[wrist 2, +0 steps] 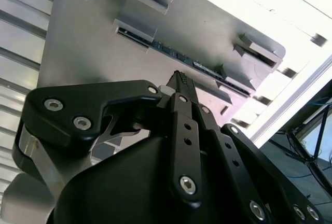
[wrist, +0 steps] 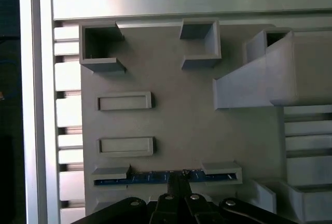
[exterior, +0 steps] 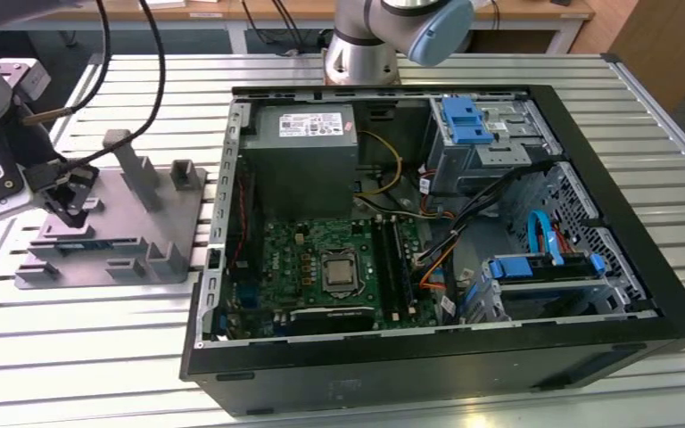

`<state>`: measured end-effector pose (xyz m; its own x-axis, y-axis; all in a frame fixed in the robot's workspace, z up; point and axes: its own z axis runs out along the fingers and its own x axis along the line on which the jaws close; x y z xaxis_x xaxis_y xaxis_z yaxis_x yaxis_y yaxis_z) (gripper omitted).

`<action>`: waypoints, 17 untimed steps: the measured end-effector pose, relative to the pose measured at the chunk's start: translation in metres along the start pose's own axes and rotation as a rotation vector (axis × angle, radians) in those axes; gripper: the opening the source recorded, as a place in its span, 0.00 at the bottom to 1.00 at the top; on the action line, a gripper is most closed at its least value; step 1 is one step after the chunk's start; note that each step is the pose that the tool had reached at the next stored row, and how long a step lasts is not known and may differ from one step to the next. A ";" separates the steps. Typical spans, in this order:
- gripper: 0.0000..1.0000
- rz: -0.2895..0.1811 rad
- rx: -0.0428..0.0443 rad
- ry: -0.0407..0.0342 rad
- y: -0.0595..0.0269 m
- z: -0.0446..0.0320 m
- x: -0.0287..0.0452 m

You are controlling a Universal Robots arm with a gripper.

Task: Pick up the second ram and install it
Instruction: 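Reach for the second ram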

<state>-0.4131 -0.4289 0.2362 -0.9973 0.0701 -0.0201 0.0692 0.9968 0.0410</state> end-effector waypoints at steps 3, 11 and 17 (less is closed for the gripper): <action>0.10 0.000 0.0003 0.0002 -0.0004 0.0053 0.0013; 0.10 0.000 0.0008 0.0003 -0.0009 0.0145 0.0023; 0.10 0.000 0.0007 0.0002 -0.0009 0.0148 0.0023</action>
<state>-0.4151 -0.4290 0.2213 -0.9973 0.0700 -0.0200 0.0692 0.9968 0.0403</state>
